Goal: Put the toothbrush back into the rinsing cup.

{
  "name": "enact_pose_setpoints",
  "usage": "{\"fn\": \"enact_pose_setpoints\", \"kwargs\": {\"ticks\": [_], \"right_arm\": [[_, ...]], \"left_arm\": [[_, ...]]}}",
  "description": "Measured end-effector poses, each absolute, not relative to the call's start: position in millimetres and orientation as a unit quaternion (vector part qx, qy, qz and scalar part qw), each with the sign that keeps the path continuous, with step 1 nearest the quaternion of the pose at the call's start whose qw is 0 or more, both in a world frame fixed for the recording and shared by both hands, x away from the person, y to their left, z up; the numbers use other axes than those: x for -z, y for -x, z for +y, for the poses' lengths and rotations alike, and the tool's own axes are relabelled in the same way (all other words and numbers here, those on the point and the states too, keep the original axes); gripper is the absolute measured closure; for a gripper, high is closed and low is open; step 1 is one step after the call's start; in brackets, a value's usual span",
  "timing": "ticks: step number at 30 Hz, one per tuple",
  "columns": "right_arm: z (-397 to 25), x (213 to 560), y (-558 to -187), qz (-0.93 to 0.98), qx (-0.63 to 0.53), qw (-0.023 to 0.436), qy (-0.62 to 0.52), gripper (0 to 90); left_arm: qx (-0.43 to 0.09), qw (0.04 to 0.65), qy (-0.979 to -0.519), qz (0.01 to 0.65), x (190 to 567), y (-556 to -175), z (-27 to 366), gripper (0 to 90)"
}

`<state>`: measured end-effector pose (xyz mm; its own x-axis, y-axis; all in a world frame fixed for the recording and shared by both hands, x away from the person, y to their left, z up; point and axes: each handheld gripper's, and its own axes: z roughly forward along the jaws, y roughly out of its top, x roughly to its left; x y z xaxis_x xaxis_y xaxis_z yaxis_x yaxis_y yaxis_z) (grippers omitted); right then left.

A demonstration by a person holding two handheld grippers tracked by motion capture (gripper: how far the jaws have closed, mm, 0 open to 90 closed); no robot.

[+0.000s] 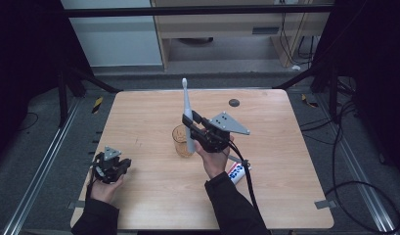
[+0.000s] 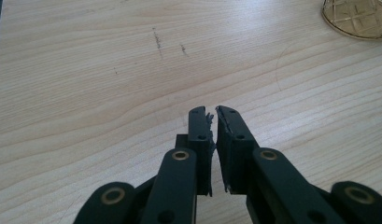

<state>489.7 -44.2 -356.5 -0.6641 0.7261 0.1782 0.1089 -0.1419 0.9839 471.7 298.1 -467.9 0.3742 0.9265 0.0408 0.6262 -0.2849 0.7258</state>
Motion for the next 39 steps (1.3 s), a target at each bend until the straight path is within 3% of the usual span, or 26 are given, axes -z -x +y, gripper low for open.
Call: {"fn": "enact_pose_setpoints", "kwargs": {"ticks": [39], "right_arm": [[-3,385,-548,0.583,-0.65,0.304,-0.381,67.3]], "left_arm": [[-0.237,0.32,-0.765,0.507,468,-473,299,83.8]]}}
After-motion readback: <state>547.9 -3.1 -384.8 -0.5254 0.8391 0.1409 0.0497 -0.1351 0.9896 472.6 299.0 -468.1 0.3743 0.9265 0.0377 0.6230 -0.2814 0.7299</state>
